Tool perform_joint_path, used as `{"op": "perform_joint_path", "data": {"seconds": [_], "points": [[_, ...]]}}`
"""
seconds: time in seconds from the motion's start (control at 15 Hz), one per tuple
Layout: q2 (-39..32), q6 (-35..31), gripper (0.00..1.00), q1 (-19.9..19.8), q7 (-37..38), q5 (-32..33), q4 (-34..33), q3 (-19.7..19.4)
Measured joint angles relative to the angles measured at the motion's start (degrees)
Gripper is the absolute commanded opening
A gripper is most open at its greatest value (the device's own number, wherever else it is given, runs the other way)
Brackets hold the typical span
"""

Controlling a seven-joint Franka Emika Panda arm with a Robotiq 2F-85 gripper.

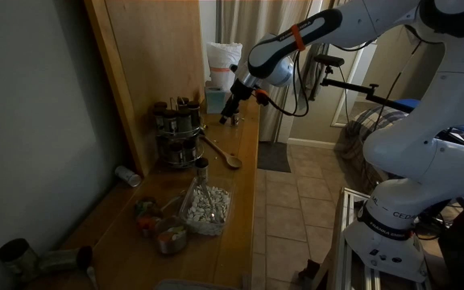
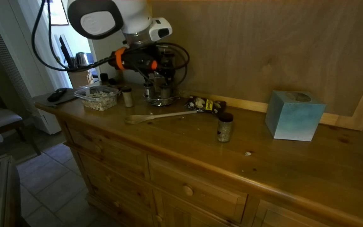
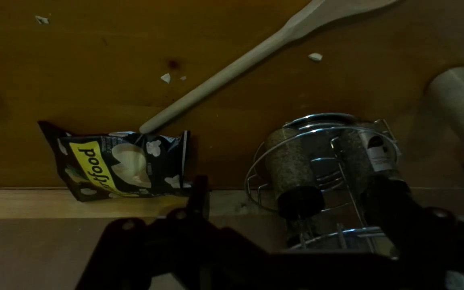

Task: Put one jar on the silver stand.

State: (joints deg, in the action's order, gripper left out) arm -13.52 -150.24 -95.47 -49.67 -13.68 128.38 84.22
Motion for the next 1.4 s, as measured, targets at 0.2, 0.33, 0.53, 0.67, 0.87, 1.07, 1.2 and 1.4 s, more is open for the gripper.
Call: {"op": "perform_joint_path", "data": {"seconds": [0.2, 0.33, 0.53, 0.67, 0.87, 1.07, 1.2, 1.4], "points": [[-0.7, 8.2, 1.00, -13.8, -5.8, 0.3, -1.5, 10.2], [-2.4, 12.7, 1.00, -23.0, -8.5, 1.9, -1.9, 16.7], [-7.6, 19.1, 1.00, -35.8, -10.1, 7.0, -1.9, 25.7], [-10.7, 20.4, 1.00, -38.3, -10.6, 8.1, -1.7, 27.4], [-11.9, 20.5, 1.00, -38.4, -10.7, 8.3, -1.2, 27.7], [-11.8, 20.5, 1.00, -38.3, -10.7, 8.3, -1.0, 27.9], [-11.8, 20.5, 1.00, -38.3, -10.7, 8.3, -1.0, 28.0], [-11.8, 20.5, 1.00, -38.3, -10.7, 8.3, -1.0, 28.0]]}}
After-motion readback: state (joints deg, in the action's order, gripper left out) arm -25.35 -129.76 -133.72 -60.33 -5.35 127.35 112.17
